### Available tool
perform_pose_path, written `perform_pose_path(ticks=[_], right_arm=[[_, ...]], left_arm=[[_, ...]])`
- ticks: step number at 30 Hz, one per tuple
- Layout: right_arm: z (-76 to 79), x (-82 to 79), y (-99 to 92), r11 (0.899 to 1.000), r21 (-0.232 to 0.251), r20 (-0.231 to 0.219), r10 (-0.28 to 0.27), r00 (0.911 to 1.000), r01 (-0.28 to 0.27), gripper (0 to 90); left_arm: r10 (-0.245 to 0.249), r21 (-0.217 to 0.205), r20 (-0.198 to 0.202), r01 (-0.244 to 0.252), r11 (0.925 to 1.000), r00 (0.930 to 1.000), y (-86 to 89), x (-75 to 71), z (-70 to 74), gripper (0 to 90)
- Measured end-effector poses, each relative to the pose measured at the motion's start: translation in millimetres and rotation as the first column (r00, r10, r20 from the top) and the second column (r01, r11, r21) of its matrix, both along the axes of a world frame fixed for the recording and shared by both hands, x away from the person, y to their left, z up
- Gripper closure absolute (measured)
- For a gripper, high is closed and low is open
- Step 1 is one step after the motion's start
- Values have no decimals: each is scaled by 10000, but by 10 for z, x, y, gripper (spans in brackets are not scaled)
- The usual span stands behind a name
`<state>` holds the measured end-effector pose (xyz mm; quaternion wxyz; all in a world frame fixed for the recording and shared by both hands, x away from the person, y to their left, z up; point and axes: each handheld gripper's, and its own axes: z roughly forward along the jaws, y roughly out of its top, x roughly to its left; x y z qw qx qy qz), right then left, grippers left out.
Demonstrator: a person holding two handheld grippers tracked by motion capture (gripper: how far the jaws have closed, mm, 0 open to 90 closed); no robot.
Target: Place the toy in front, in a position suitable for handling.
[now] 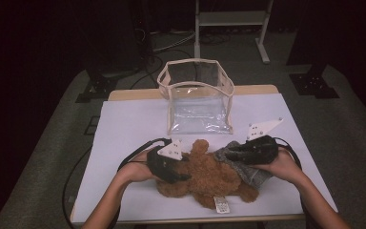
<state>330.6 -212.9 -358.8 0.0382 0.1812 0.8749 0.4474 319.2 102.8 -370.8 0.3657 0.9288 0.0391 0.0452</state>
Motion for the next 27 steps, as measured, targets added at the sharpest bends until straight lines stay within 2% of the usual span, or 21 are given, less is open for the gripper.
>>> perform_pose_path(ticks=[7, 12, 18, 23, 27], right_arm=[[-24, -27, -99, 9999, 19, -44, -168, 9998, 168, 749], [39, -67, -159, 9998, 29, 82, -212, 9997, 212, 749], [134, -138, -103, 9995, 263, 276, 156, 9995, -163, 748], [95, -163, -14, 9986, 327, 121, 414, 9991, -418, 749], [105, -169, 33, 9978, 375, 162, 539, 9984, -544, 749]], left_arm=[[-18, 47, 41, 17, 10000, 10000, 11, -13, 0, 413], [-84, 103, 19, 84, 9999, 10000, 22, -8, -2, 413], [-49, 137, 18, 49, 9999, 10000, 34, -10, -2, 412], [90, 110, 57, -91, 9999, 9999, 33, 0, -11, 413], [204, 179, 51, -205, 9996, 9998, 16, 20, -9, 413]])
